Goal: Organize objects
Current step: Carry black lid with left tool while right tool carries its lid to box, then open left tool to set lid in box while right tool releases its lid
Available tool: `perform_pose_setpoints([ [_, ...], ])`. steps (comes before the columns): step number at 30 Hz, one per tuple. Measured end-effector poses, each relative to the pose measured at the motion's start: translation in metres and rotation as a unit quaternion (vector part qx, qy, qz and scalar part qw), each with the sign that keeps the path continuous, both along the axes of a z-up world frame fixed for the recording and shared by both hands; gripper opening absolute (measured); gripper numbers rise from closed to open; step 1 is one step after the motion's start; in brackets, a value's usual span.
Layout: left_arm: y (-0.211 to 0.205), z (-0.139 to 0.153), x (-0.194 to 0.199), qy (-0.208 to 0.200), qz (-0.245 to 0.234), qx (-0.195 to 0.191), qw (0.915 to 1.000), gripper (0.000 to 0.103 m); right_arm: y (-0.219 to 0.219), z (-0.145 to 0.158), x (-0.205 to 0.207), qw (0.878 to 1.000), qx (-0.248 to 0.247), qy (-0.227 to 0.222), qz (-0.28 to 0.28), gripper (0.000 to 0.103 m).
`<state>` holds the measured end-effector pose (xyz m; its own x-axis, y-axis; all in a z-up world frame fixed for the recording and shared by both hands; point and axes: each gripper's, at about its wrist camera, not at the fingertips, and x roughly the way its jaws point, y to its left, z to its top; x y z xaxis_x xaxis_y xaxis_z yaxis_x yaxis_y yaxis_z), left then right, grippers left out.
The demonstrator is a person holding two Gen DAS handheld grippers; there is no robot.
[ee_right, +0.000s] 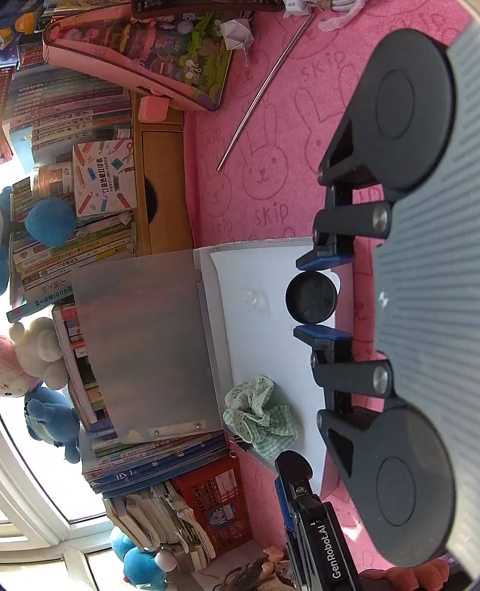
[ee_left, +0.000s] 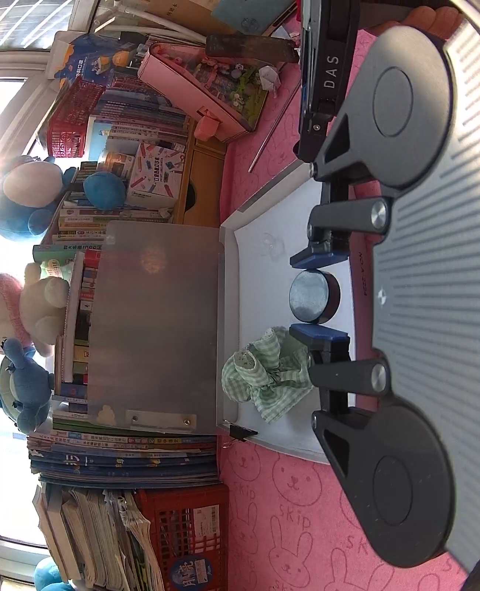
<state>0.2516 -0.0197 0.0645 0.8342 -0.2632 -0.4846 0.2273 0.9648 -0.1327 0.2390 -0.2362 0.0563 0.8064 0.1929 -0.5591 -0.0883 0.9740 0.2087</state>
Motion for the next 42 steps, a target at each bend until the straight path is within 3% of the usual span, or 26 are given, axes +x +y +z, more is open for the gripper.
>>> perform_pose_setpoints([
  [13, -0.014, -0.015, 0.035, 0.026, 0.000, 0.006, 0.9996, 0.038, 0.012, -0.019, 0.027, 1.000, -0.009, 0.025, 0.007, 0.037],
  [30, -0.030, -0.014, 0.140, 0.065, 0.015, 0.012, 0.9977, 0.038, 0.004, -0.005, 0.122, 0.996, 0.042, 0.080, 0.000, 0.037],
  [36, -0.033, -0.029, 0.159, 0.076, 0.021, 0.017, 0.9967, 0.038, 0.009, -0.010, 0.151, 0.996, 0.026, 0.087, -0.016, 0.037],
  [42, -0.039, -0.035, 0.168, 0.068, 0.009, 0.046, 0.9966, 0.038, 0.012, -0.019, 0.169, 0.996, 0.009, 0.089, -0.028, 0.037],
])
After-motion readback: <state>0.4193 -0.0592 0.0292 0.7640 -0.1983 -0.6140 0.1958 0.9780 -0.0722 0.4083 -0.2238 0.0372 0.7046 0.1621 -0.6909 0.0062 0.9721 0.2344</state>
